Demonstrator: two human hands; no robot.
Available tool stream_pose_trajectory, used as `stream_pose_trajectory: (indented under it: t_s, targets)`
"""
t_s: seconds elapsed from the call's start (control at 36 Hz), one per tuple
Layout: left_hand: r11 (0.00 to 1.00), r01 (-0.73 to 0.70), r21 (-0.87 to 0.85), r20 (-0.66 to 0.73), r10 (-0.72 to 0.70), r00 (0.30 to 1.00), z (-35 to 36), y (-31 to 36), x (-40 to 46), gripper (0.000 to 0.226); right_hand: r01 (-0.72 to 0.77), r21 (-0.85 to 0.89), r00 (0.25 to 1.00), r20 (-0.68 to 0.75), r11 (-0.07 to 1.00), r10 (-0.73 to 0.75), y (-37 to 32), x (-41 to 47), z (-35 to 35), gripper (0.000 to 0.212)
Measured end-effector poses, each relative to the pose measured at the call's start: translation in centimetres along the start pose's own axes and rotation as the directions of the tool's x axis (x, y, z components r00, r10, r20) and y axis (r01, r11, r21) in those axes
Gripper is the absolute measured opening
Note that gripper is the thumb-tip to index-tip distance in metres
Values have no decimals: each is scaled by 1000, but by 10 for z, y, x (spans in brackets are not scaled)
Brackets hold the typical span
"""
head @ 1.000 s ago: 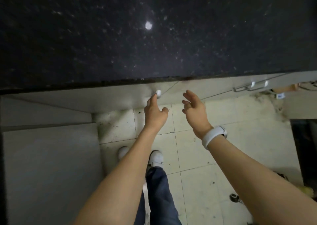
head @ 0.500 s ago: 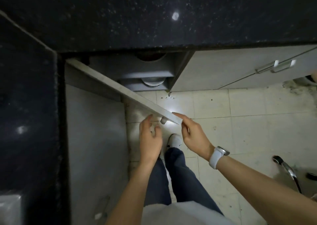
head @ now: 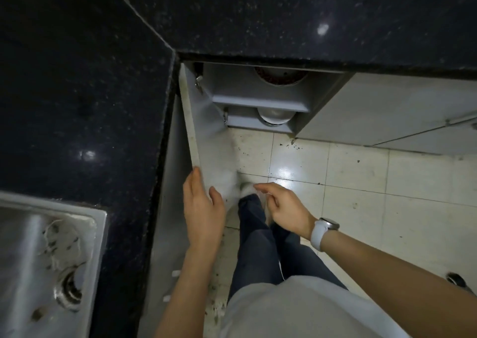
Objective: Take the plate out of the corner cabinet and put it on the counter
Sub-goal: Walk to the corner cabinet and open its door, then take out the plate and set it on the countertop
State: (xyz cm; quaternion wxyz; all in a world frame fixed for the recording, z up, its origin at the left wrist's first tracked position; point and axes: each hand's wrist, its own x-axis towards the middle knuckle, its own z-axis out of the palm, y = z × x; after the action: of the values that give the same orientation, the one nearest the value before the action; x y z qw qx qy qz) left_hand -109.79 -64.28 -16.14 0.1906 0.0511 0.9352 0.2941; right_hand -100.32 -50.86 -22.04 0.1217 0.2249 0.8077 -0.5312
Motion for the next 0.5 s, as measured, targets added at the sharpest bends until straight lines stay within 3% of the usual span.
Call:
stream_pose_trajectory:
  t_s: [0.11,0.19,0.31,0.5]
  targets:
    - [976,0,219,-15,4,1000,14,0,0,58,-49,24,995,-91,999,51,12,14,-14,37]
    - [919,-156,363,-47,185,982,21,10,4,53,-100,97,980,-162,990,115,16,21,-25,35]
    - [896,-313,315,79,304,949,61,26,37,50,-163,215,937,-273,963,219,38,48,-44,33]
    - [927,-301,222,177,265,948,163,23,139,56,-177,467,852,-368,867,372,84,143,-69,28]
